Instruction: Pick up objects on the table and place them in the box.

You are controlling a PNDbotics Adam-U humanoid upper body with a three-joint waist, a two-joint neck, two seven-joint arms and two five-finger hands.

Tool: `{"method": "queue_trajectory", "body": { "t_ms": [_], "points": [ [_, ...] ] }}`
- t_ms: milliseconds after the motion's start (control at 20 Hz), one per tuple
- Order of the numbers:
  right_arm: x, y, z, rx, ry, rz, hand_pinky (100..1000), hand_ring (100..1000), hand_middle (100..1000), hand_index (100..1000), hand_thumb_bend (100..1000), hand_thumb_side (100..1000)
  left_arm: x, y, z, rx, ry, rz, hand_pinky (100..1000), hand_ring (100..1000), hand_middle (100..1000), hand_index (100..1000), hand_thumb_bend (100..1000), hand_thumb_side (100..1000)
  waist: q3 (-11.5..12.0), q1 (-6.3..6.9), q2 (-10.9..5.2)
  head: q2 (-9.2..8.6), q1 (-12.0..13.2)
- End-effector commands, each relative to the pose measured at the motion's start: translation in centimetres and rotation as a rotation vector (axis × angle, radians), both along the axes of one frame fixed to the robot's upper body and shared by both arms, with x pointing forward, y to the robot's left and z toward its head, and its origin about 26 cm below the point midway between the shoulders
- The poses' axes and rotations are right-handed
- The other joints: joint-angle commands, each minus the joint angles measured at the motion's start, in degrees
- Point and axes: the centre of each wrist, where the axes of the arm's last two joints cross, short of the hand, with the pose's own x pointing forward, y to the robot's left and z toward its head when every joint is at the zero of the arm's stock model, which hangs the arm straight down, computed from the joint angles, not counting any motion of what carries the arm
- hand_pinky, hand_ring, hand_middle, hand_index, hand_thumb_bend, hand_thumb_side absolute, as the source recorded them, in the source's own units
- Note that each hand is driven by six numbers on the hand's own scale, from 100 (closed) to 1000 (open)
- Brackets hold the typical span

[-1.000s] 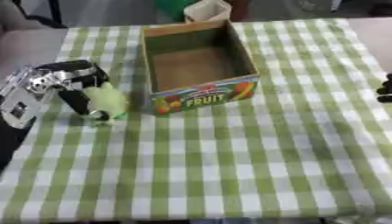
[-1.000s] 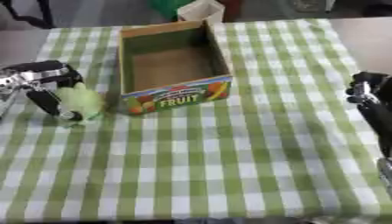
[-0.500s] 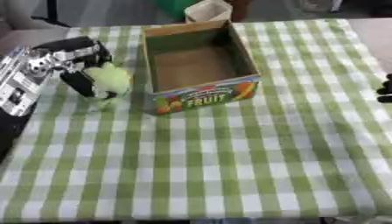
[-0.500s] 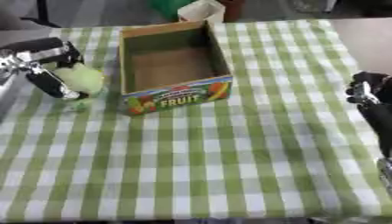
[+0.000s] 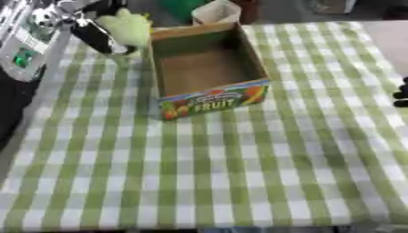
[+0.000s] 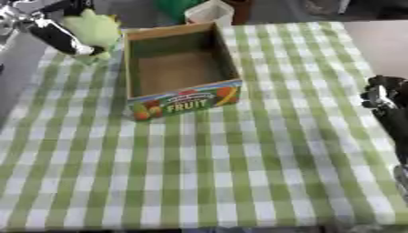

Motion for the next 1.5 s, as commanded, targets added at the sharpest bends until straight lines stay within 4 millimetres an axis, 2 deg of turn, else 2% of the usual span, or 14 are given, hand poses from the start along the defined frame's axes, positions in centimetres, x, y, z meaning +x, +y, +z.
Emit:
{"method": "queue_trajectory", "body": {
  "t_ms": [50, 350, 400, 450, 550, 600, 650, 700, 800, 950, 1150, 1350, 1500],
  "points": [
    [0.2, -0.1, 1.0, -0.021, -0.024, 0.013, 610, 618, 562, 662, 100, 515, 1.2, -1.5, -0.1, 0.011, -0.058, 0.025, 462, 280, 213, 337, 468, 100, -0.5, -0.09, -0.93, -0.82, 0.5],
    [0.5, 0.5, 1.2, -0.019, -0.027, 0.043, 610, 618, 562, 662, 100, 519, 3.5, -4.2, -4.2, -0.002, -0.1, 0.078, 480, 324, 259, 382, 489, 100, -2.1, -0.02, -0.37, -1.54, 1.3],
    [0.6, 0.6, 1.3, -0.018, -0.028, 0.048, 610, 618, 562, 662, 100, 519, 3.7, -4.6, -4.8, -0.013, -0.109, 0.086, 482, 339, 272, 396, 540, 100, -2.3, -0.03, -0.26, -1.67, 1.4],
    [0.6, 0.7, 1.3, -0.018, -0.029, 0.052, 610, 618, 562, 662, 100, 519, 3.9, -4.9, -5.4, -0.029, -0.119, 0.093, 499, 387, 327, 431, 576, 100, -2.6, -0.05, -0.14, -1.77, 1.6],
    [0.7, 0.8, 1.4, -0.016, -0.03, 0.056, 610, 617, 562, 662, 100, 520, 4.1, -5.4, -6.4, -0.057, -0.145, 0.103, 530, 461, 425, 523, 729, 100, -2.9, -0.08, 0.05, -1.91, 1.8],
    [0.7, 0.9, 1.4, -0.015, -0.03, 0.056, 610, 617, 562, 662, 100, 521, 4.1, -5.6, -6.7, -0.071, -0.159, 0.104, 568, 527, 510, 613, 769, 100, -3.0, -0.08, 0.1, -1.92, 1.8],
    [0.7, 0.9, 1.3, -0.015, -0.03, 0.056, 610, 617, 562, 662, 100, 521, 4.1, -5.7, -6.8, -0.093, -0.18, 0.103, 576, 542, 530, 637, 780, 100, -3.0, -0.08, 0.15, -1.95, 1.8],
    [0.7, 0.8, 1.3, -0.014, -0.03, 0.055, 610, 617, 562, 662, 100, 521, 4.0, -5.8, -6.8, -0.117, -0.205, 0.098, 606, 587, 588, 695, 859, 173, -3.0, -0.06, 0.18, -1.96, 1.8],
    [0.6, 0.8, 1.3, -0.015, -0.029, 0.053, 610, 617, 562, 662, 100, 520, 3.8, -5.7, -6.6, -0.164, -0.254, 0.085, 637, 634, 638, 740, 936, 253, -2.8, -0.02, 0.16, -1.92, 1.6],
    [0.6, 0.6, 1.2, -0.015, -0.028, 0.046, 610, 617, 562, 662, 100, 521, 3.2, -5.0, -5.3, -0.211, -0.308, 0.057, 660, 669, 674, 761, 988, 296, -2.4, 0.06, 0.02, -1.88, 1.0],
    [0.5, 0.3, 1.1, -0.015, -0.027, 0.033, 610, 617, 562, 662, 100, 521, 1.6, -3.2, -2.5, -0.237, -0.349, 0.011, 667, 680, 692, 764, 964, 288, -1.5, 0.16, -0.12, -1.88, 0.2],
    [0.3, 0.0, 1.0, -0.016, -0.027, 0.017, 610, 617, 562, 662, 100, 521, -1.4, -0.2, 0.0, -0.317, -0.361, -0.01, 635, 628, 642, 728, 893, 213, -0.5, 0.13, -0.25, -1.75, -0.6],
    [0.2, -0.2, 1.0, -0.015, -0.03, 0.007, 610, 617, 562, 662, 100, 520, -3.8, 2.3, 0.6, -0.397, -0.345, -0.004, 615, 603, 606, 701, 849, 153, 0.2, 0.16, -0.34, -1.72, -1.0]
  ]
}}
